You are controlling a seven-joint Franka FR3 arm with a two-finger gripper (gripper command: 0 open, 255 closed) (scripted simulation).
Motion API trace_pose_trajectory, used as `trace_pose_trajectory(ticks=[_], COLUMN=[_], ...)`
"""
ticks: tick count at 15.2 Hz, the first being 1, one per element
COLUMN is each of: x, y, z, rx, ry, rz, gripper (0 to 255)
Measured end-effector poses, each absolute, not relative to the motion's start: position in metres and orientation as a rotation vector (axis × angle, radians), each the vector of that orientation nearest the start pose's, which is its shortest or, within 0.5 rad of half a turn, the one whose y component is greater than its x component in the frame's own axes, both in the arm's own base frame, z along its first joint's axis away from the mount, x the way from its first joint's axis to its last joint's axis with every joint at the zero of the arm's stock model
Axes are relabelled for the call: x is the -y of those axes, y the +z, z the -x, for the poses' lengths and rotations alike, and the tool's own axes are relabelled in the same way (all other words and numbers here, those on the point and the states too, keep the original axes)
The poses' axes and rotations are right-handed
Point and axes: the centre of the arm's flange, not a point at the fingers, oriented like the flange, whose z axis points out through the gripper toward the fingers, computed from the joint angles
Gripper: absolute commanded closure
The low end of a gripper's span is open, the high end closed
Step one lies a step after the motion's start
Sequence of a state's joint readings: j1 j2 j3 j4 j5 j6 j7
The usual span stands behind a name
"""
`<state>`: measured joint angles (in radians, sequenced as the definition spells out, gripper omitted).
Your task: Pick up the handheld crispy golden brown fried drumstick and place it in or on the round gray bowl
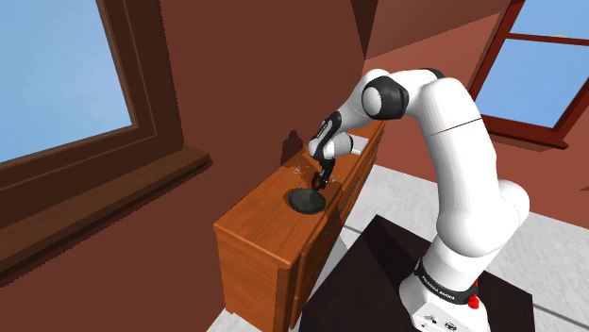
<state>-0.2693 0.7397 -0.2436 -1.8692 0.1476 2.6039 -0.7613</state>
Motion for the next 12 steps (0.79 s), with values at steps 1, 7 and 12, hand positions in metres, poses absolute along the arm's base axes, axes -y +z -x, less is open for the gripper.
trace_pose_trajectory(ticks=[1,7,12], x=[0.308,0.309,0.308], y=[0.127,0.127,0.138], z=[-0.551,-0.551,-0.551], rx=[0.298,0.297,0.298], ry=[0.053,0.053,0.053], rz=[3.210,3.211,3.210], gripper=[255,255,255])
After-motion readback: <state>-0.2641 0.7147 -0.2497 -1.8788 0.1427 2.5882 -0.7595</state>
